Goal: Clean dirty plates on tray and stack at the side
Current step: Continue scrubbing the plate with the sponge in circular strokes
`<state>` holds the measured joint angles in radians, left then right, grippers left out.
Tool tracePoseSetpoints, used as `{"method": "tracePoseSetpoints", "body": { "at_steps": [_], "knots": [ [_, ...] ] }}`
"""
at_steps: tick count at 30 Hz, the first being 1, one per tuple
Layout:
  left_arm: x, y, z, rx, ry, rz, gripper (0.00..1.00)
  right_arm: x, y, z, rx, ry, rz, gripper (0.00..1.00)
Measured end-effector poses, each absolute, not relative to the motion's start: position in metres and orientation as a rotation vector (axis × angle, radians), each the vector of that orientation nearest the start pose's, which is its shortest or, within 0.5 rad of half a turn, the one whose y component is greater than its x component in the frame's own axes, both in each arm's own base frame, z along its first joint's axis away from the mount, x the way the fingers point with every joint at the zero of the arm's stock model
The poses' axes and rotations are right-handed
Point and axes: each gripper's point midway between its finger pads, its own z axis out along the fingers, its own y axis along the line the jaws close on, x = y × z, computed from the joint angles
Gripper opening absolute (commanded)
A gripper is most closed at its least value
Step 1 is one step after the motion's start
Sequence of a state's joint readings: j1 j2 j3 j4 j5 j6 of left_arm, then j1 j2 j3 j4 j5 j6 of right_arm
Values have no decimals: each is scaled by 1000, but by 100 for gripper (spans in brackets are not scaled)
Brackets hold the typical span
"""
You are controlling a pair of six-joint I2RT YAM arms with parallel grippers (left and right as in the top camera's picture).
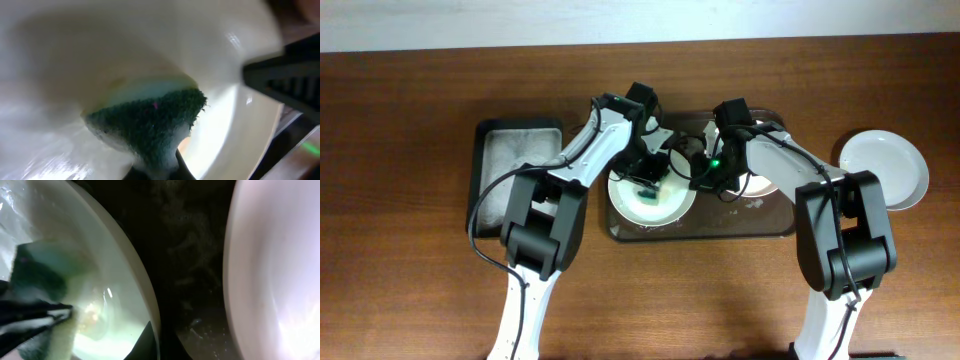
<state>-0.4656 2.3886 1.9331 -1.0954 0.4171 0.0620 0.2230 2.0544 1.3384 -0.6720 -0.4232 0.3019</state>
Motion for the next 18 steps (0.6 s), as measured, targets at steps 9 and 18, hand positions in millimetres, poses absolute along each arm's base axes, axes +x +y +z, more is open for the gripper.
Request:
{"method": "tracePoseSetpoints", "body": {
  "at_steps": [9,18],
  "knots": [
    [401,-270,5,678,3020,-498,1,386,160,5,59,2986,695,4],
    [436,-221,6,464,2965,31,1,386,160,5,57,2987,697,4]
  ]
}}
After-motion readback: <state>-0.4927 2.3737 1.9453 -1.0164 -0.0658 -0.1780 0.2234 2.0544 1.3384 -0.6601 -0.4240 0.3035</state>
